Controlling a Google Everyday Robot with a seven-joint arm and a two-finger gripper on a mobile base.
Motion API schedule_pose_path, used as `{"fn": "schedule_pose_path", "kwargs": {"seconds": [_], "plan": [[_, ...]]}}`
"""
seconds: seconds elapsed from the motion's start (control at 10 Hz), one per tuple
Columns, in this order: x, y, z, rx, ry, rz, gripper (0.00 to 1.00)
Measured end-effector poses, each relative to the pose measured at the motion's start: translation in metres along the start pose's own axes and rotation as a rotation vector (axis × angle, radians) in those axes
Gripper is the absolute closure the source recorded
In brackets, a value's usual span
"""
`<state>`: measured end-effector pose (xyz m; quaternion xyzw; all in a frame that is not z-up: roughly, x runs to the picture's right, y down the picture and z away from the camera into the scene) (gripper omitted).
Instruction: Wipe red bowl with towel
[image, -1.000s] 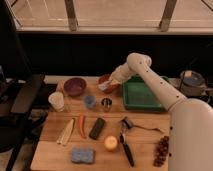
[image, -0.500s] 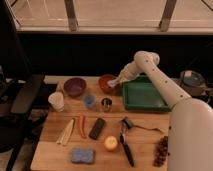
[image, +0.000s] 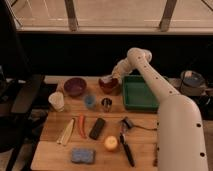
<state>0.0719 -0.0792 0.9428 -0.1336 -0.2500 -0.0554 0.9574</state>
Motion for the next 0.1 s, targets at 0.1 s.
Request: {"fn": "schedule_pose_path", "kwargs": {"seconds": [0.1], "plan": [[-0.0017, 0.0029, 0.0, -0.006, -0.008, 0.001, 0.8]]}}
